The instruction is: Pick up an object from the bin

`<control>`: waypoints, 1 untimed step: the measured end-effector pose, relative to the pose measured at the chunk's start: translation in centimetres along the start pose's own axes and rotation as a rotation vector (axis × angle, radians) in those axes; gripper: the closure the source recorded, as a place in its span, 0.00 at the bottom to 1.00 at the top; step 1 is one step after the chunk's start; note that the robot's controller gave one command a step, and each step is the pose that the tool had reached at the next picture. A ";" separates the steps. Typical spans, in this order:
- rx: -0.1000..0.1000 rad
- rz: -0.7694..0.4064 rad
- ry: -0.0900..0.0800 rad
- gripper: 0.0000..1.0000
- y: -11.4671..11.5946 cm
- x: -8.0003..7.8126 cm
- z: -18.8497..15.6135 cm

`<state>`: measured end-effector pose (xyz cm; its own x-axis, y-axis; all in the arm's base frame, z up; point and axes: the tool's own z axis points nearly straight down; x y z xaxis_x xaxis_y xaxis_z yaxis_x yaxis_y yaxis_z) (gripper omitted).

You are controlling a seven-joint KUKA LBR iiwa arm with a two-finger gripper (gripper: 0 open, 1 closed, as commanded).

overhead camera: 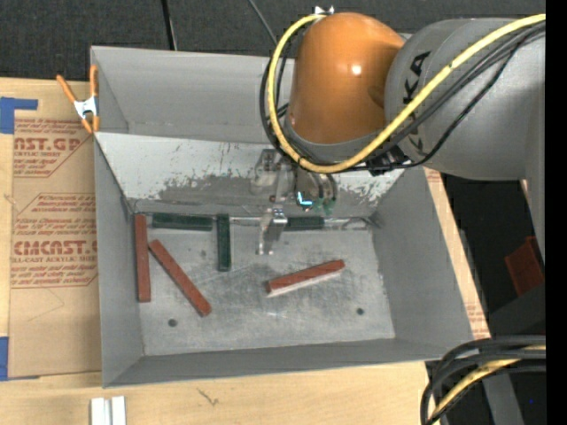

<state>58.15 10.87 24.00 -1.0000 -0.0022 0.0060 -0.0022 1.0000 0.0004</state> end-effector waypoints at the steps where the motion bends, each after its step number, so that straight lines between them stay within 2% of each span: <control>1: -0.001 0.002 -0.008 0.00 -0.1 -0.1 -0.5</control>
Offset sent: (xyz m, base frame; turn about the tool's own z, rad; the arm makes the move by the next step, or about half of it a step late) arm -0.0331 -0.1016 -0.1700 -0.2671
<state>58.30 10.80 24.51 -1.0000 -0.0005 -0.0020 -0.0005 1.0000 0.0016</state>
